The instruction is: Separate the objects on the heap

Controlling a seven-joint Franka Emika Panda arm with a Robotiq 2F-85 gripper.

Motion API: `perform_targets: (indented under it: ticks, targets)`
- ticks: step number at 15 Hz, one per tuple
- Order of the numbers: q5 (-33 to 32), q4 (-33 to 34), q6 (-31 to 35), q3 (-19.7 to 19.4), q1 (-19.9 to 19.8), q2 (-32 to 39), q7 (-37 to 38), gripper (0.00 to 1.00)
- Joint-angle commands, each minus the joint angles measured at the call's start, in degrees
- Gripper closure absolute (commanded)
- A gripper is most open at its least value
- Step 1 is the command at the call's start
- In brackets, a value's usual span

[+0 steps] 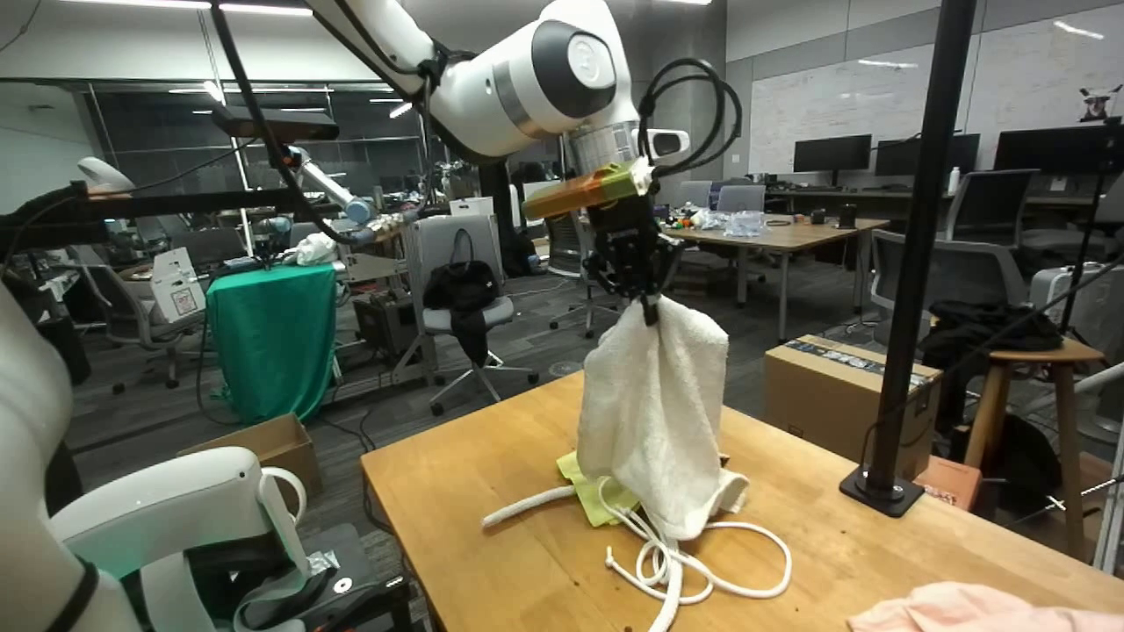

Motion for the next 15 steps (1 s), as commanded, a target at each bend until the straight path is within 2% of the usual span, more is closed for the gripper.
perform_targets:
  ticks: [1,5,10,15]
  targets:
    - [-3.4,6.3,-5.5,2.4,3.6,3.6,3.3,0.95]
    - [-3.6,11.7,-8.4,4.1,6.9,7.9,4.1,0.95]
    - [-1.1,17.7,-6.7,4.8,9.8,12.9,4.8,0.95]
    - [1.4,24.2,-6.3,5.4,12.8,17.2,8.4,0.95]
